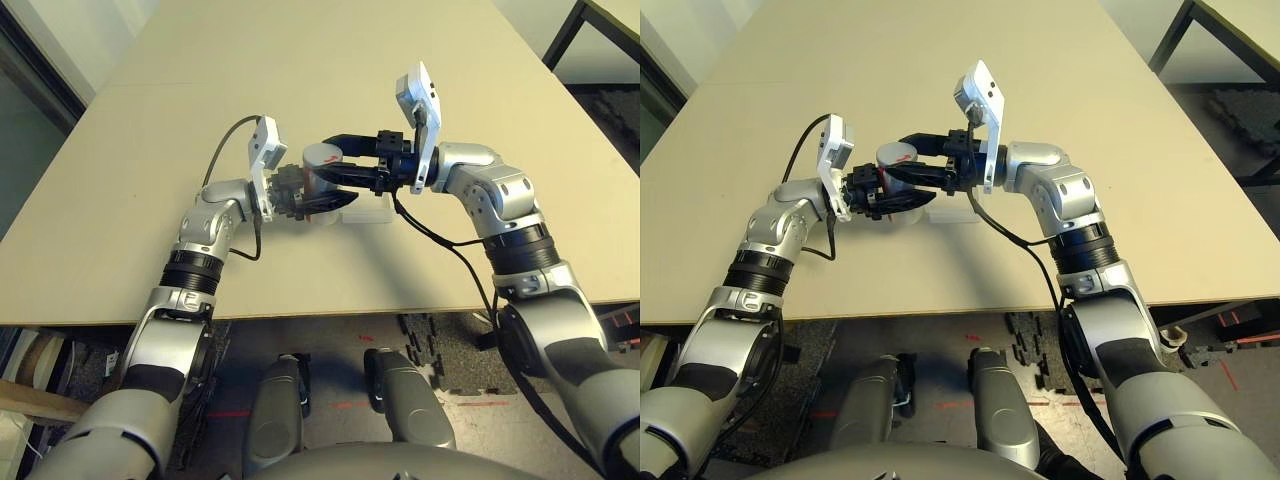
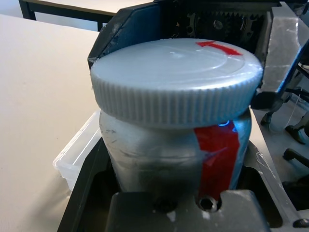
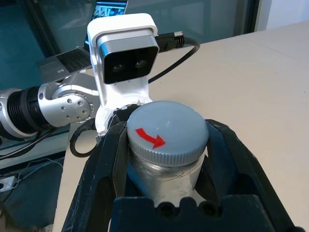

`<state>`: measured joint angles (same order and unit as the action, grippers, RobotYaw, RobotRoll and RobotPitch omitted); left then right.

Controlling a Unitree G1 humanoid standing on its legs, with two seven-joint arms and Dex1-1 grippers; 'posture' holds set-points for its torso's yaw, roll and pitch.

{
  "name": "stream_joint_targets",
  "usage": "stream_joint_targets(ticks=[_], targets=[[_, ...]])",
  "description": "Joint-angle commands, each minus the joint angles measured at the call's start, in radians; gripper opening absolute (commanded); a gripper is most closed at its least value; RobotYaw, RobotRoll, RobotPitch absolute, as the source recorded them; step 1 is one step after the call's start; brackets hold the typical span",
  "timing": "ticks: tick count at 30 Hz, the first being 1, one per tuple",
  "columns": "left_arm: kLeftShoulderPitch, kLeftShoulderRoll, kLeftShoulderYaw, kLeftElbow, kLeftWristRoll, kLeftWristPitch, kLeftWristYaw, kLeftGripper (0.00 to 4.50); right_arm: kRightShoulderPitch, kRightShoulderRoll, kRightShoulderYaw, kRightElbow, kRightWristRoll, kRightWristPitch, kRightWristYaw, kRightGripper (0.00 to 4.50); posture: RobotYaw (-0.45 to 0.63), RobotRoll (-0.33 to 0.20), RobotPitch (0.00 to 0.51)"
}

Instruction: Pour the medicine from the bottle into the box.

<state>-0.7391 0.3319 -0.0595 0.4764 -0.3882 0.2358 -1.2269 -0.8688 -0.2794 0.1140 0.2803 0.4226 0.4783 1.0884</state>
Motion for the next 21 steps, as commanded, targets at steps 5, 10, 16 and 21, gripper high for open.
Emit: stream_joint_targets(ticks=[5, 10, 16, 21], targets=[[-0.014, 0.007, -0.009, -0.013, 0.010, 0.013, -0.025, 2.85, -0.027, 0.017, 0.001, -0.030, 0.084, -0.033, 0.192, 2.57, -0.19, 0.000, 0.148], [-0.021, -0.002, 0.000, -0.022, 0.003, 0.026, -0.021, 2.85, -0.049, 0.053, -0.011, -0.047, 0.139, -0.050, 0.297, 2.57, -0.19, 0.000, 0.148], [-0.014, -0.001, -0.004, -0.039, -0.005, 0.034, -0.018, 2.85, -0.068, 0.075, -0.001, -0.032, 0.150, -0.048, 0.375, 2.57, -0.18, 0.000, 0.149], [-0.008, -0.001, -0.005, -0.051, -0.007, 0.037, -0.018, 2.85, -0.084, 0.084, -0.020, 0.040, 0.113, -0.082, 0.339, 2.92, -0.18, 0.000, 0.148]])
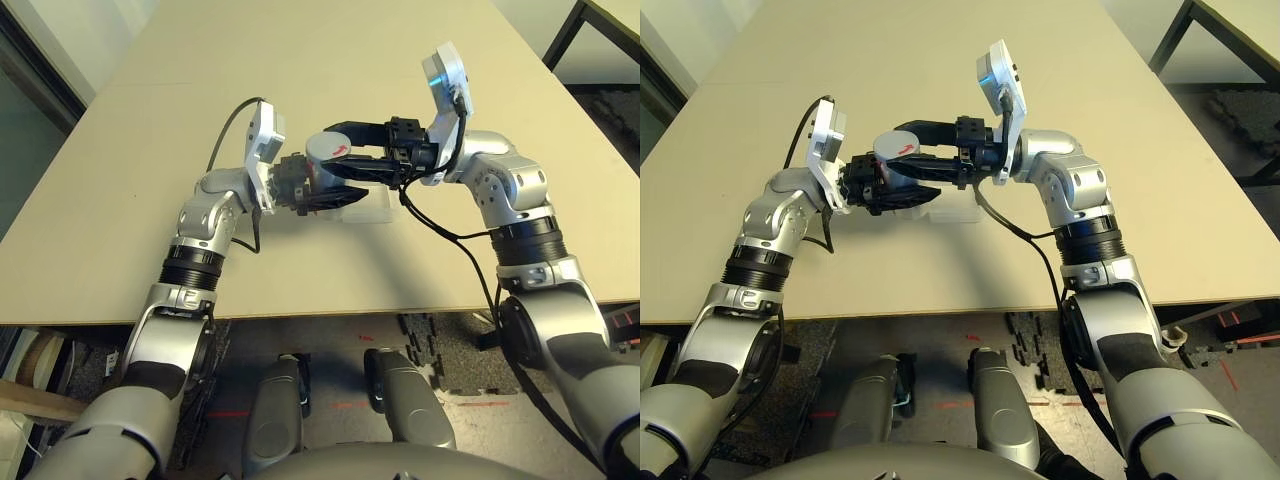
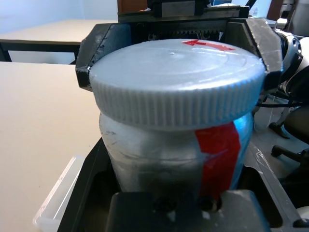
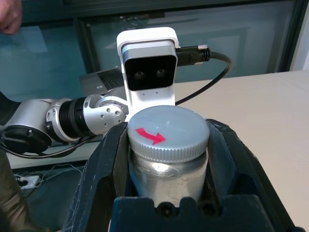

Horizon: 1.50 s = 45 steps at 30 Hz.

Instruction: Pour the medicine from the bottle into the box.

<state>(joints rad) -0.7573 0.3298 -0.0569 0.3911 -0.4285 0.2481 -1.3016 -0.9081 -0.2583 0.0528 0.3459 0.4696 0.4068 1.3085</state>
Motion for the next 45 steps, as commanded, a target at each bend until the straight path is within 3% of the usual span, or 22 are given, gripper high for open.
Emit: stream_joint_targets(ticks=[1, 5, 24, 32, 45], targets=[[0.010, 0.001, -0.008, 0.033, 0.034, 0.025, 0.056, 2.85, -0.050, 0.064, 0.035, -0.006, 0.059, -0.017, 0.106, 3.32, -0.18, 0.000, 0.147], [0.012, 0.001, -0.010, 0.032, 0.035, 0.023, 0.056, 2.85, -0.044, 0.045, 0.015, 0.069, 0.013, -0.054, 0.080, 4.50, -0.18, 0.000, 0.145], [-0.019, -0.008, 0.000, 0.138, 0.075, -0.090, 0.081, 2.85, -0.010, -0.041, -0.009, 0.067, 0.016, -0.048, 0.051, 4.50, -0.19, 0.000, 0.133], [-0.034, -0.030, -0.009, 0.168, 0.089, -0.120, 0.072, 2.85, -0.001, -0.021, 0.004, 0.033, 0.011, -0.043, 0.016, 4.50, -0.21, 0.000, 0.130], [-0.001, -0.029, -0.022, 0.092, 0.084, -0.088, 0.059, 2.85, -0.056, 0.030, 0.018, 0.168, -0.076, -0.153, -0.048, 4.50, -0.18, 0.000, 0.133]])
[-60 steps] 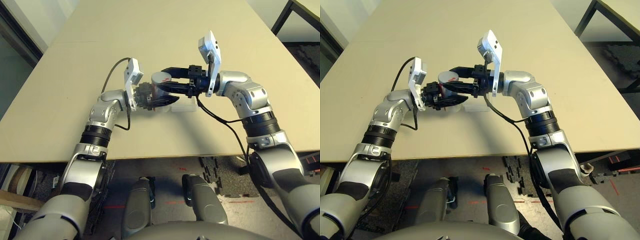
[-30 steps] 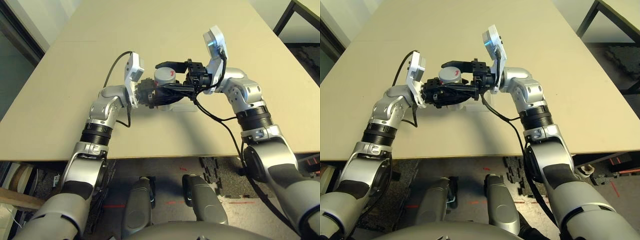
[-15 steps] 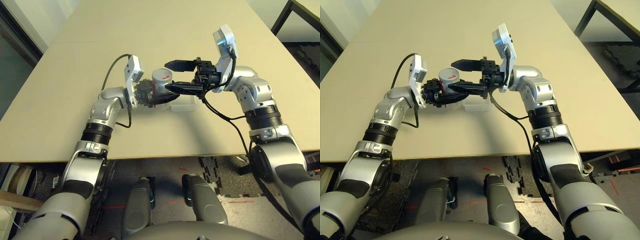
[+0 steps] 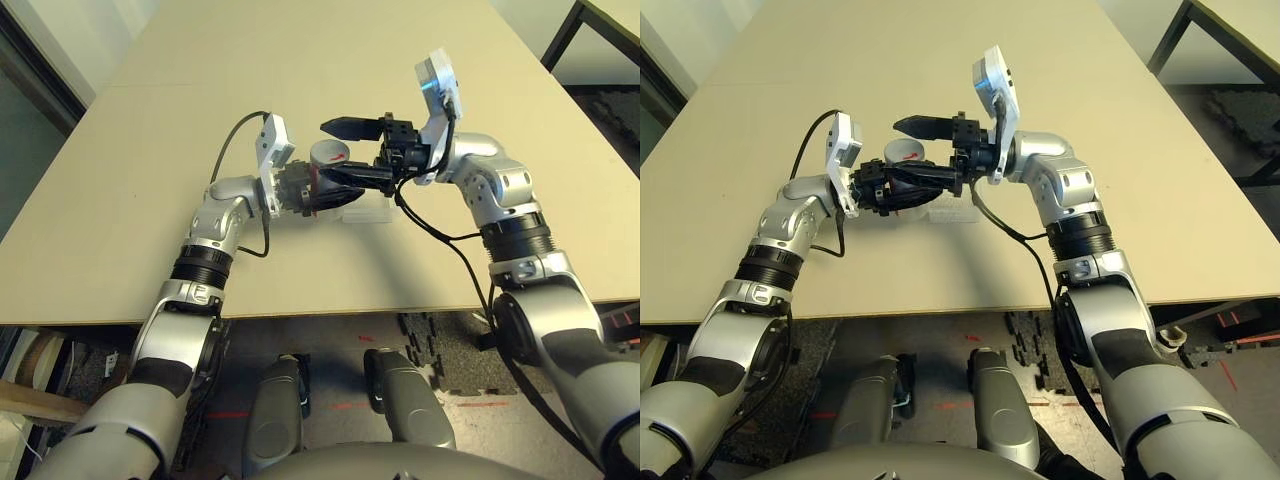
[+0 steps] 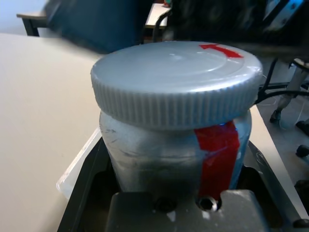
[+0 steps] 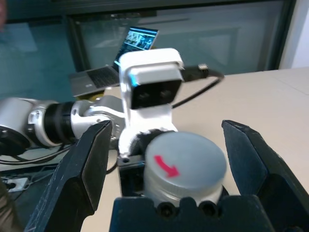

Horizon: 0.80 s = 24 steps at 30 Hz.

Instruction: Pour the medicine from the bottle into the box.

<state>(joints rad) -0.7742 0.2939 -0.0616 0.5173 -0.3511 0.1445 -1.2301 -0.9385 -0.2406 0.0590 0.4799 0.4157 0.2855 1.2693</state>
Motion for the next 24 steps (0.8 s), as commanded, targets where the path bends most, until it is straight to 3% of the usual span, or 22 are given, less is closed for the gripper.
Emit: stream_joint_targets(ticks=[1, 15, 24], targets=[[0.018, 0.008, -0.017, -0.040, 0.006, 0.018, -0.012, 2.85, -0.029, 0.015, 0.012, 0.042, -0.028, -0.038, -0.010, 4.50, -0.18, 0.000, 0.133], [0.036, 0.011, -0.020, -0.074, 0.007, 0.039, -0.015, 2.85, -0.067, 0.028, -0.008, 0.135, -0.068, -0.085, -0.057, 4.50, -0.19, 0.000, 0.134], [0.027, 0.004, -0.022, -0.060, 0.008, 0.032, -0.016, 2.85, -0.048, -0.033, -0.027, 0.134, -0.076, -0.083, -0.065, 4.50, -0.20, 0.000, 0.132]])
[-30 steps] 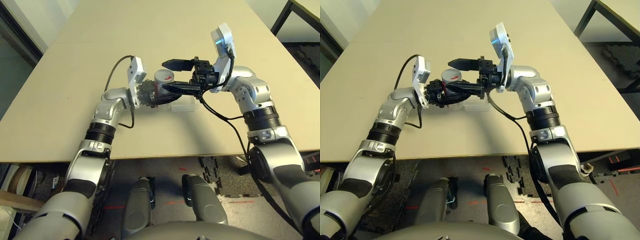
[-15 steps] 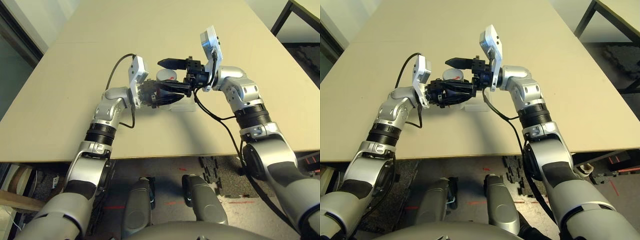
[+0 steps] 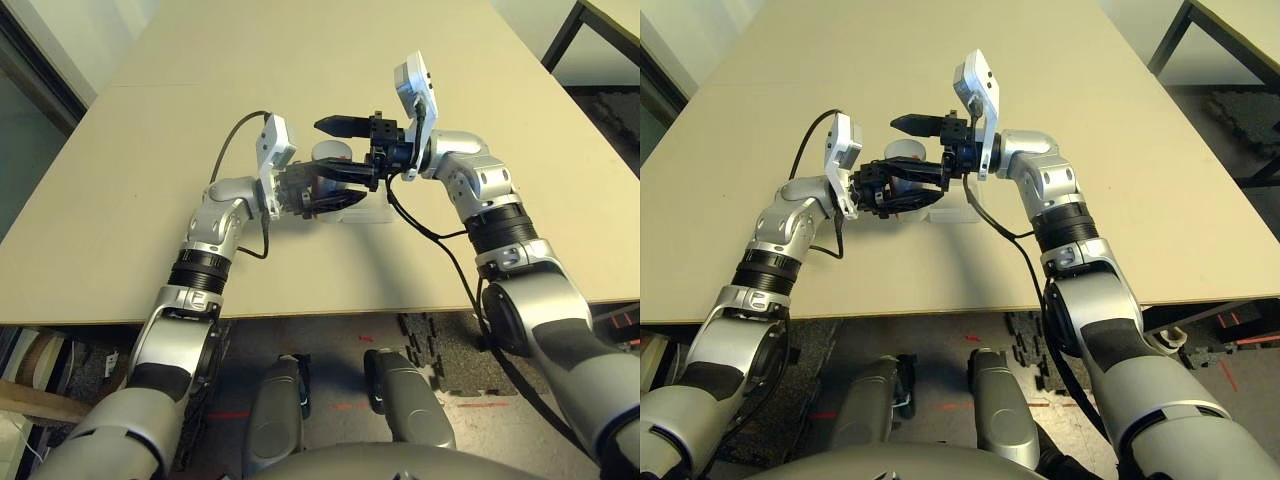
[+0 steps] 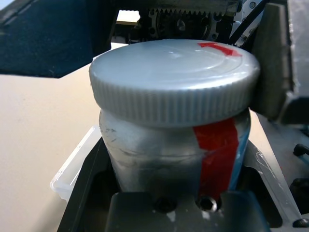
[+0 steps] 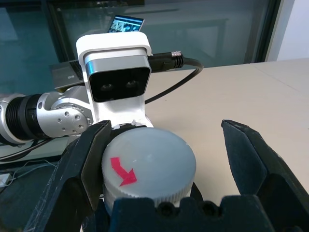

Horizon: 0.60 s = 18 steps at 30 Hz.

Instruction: Pour the medicine from the bottle into the box.

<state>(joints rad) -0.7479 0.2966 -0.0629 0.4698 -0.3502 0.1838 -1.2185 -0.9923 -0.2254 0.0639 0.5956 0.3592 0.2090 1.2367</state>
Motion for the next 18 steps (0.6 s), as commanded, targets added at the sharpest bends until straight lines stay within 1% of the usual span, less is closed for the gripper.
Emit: stream_joint_targets(ticks=[1, 18], targets=[[0.000, 0.001, -0.020, -0.011, 0.007, -0.009, -0.027, 2.85, 0.009, -0.058, -0.035, 0.016, -0.019, -0.004, -0.033, 4.50, -0.20, 0.000, 0.131], [-0.005, -0.007, -0.021, 0.002, 0.009, -0.018, -0.028, 2.85, 0.075, -0.214, -0.062, -0.081, 0.015, 0.050, -0.013, 4.50, -0.21, 0.000, 0.132]])
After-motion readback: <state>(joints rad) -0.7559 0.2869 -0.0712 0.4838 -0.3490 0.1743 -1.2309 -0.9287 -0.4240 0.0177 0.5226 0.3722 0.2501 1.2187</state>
